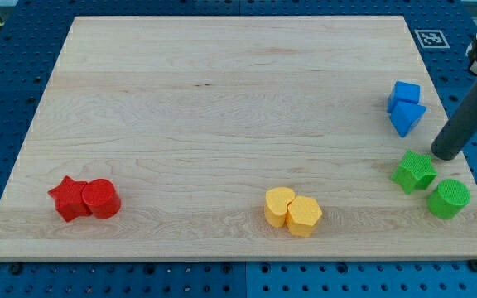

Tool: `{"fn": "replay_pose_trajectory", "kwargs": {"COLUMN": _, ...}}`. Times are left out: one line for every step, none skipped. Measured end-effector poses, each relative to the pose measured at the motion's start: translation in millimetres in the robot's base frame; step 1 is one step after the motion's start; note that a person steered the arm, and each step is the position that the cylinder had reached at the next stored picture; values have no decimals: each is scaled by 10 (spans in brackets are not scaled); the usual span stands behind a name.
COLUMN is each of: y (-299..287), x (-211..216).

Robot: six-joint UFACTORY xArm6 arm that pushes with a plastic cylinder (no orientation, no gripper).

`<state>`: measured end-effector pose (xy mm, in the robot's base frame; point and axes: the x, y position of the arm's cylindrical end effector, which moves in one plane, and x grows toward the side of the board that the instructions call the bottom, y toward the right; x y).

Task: Slightly push the blue blocks towards top

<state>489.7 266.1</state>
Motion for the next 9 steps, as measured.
{"fn": "replay_pose_trajectory", "kwargs": {"y": -4, "x": -1}}
{"fn": "replay_pose_trajectory", "kwargs": {"y": -4, "x": 0}}
{"fn": "replay_pose_trajectory", "kwargs": {"y": -4, "x": -10}}
{"fn": "replay_pose_trajectory", "kwargs": {"y": -56, "x": -163}}
{"fn": "replay_pose_trajectory", "kwargs": {"y": -184, "x": -302}}
{"fn": "replay_pose_trajectory", "kwargs": {"y": -327, "x": -362}}
{"fn": "replay_pose_trajectory", "kwargs": {"y": -499, "x": -374}}
{"fn": "replay_pose_trajectory", "kwargs": {"y": -663, "x": -375}}
{"fn": "replay_pose_trajectory", "kwargs": {"y": -850, "x": -375}}
